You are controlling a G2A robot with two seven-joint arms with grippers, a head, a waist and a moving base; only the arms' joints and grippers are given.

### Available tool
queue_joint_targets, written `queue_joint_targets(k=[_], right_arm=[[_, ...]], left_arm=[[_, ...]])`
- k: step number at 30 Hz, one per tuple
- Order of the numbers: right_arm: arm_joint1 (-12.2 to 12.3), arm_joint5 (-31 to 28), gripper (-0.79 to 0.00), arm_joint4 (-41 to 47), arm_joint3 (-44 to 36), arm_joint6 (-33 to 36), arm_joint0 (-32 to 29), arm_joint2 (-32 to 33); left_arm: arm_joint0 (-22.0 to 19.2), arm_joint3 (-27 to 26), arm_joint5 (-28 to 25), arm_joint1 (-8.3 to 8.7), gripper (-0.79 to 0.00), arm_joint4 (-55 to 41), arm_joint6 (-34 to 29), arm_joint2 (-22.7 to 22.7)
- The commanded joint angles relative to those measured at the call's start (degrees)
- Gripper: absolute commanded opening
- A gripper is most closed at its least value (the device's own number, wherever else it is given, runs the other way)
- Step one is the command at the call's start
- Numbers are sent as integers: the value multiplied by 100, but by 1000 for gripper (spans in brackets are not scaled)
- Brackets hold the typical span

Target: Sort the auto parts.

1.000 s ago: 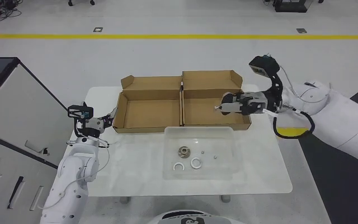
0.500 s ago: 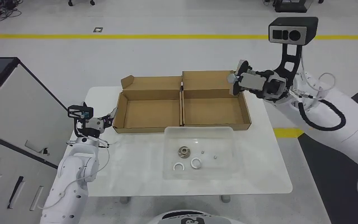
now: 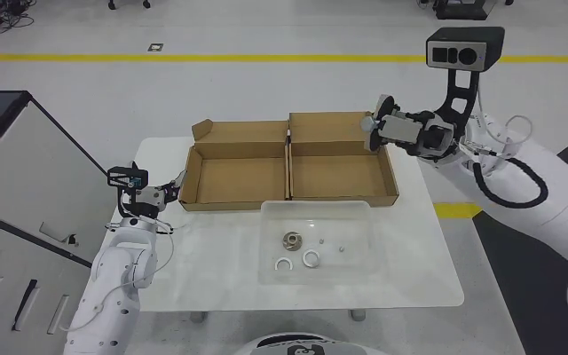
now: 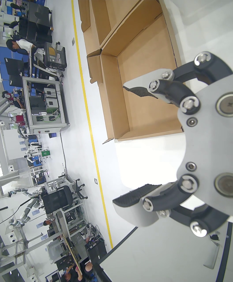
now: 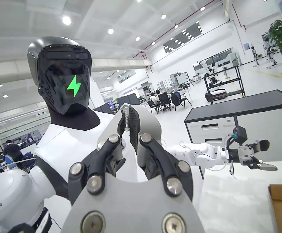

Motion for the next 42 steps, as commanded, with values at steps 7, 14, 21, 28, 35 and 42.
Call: queue_joint_targets(k=[7, 14, 21, 28, 35, 42], right_arm=[[-81, 1, -785, 542, -316, -211, -491, 229], [-260, 414, -785, 1836, -747, 411, -923, 668], [-594, 1124, -785, 2897, -950, 1122, -1512, 1468], [-998, 1739, -785, 2989, -726, 1736, -2091, 2318], [-1235, 1755, -785, 1721, -374, 1751, -2380, 2837], [-1304, 1690, -785, 298, -228, 1679, -2470, 3147]], left_arm=[[0, 0, 0, 0, 0, 0, 0, 0], [0, 0, 0, 0, 0, 0, 0, 0], [0, 0, 0, 0, 0, 0, 0, 0], [0, 0, 0, 0, 0, 0, 0, 0], [0, 0, 0, 0, 0, 0, 0, 0], [0, 0, 0, 0, 0, 0, 0, 0]])
